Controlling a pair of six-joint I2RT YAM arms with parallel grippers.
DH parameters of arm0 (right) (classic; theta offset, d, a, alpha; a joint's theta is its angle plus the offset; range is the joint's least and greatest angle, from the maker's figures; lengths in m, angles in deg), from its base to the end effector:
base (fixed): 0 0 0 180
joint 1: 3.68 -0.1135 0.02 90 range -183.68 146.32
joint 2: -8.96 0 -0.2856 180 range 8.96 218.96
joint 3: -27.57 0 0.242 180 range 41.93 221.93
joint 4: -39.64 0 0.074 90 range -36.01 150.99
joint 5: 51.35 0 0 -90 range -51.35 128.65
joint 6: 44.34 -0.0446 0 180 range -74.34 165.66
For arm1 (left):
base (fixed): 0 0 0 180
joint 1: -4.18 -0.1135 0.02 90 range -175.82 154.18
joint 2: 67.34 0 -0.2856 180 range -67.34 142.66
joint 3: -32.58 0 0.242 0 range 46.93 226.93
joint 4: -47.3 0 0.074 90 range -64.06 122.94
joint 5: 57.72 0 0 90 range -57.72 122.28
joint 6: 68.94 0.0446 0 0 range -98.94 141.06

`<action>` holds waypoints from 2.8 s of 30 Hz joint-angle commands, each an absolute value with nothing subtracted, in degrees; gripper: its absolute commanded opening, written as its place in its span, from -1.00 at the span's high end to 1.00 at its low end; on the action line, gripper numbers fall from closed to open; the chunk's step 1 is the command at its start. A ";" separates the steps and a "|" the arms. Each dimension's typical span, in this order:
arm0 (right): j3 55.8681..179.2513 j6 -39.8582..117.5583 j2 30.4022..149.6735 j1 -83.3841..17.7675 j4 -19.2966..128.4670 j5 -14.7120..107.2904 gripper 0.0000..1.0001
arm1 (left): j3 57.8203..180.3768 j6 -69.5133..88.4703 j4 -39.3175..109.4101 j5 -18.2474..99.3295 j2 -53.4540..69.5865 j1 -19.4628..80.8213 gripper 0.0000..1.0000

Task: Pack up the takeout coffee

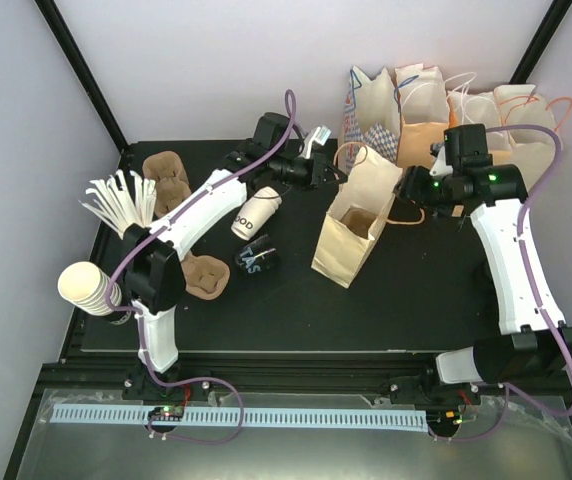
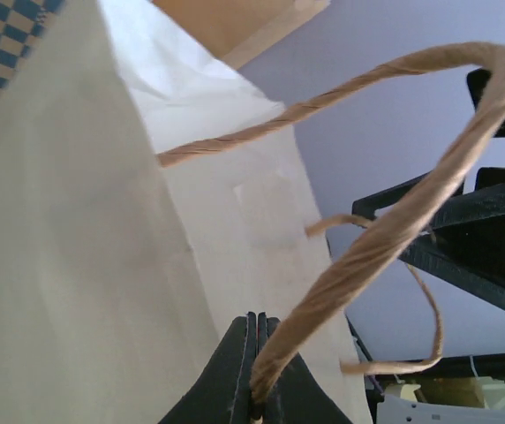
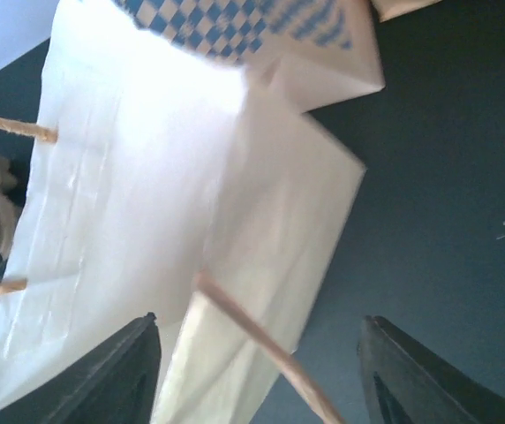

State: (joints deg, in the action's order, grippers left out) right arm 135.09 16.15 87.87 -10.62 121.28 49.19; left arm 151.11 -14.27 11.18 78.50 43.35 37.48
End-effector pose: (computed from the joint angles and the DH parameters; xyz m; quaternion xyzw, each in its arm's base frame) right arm 0.2456 0.0381 0.4155 0.1563 0.9318 0.1815 0.2726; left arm 0.3609 -0.2756 0.3640 0.1873 0.7930 -0.5442 0.1997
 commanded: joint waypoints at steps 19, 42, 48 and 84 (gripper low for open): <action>140.20 17.80 90.90 -10.44 119.30 43.73 -0.48 | 138.21 5.68 -9.33 34.50 22.14 30.69 -0.98; 144.90 21.08 93.25 -10.40 123.79 50.45 -0.49 | 163.03 27.36 -32.46 49.62 60.44 20.41 -0.97; 147.36 21.41 95.26 -10.44 124.38 52.26 -0.48 | 162.34 27.59 -33.21 48.60 63.96 20.26 -0.97; 163.28 34.01 99.90 -38.03 120.75 69.89 -0.37 | 107.00 15.78 14.94 67.53 0.04 22.17 -0.34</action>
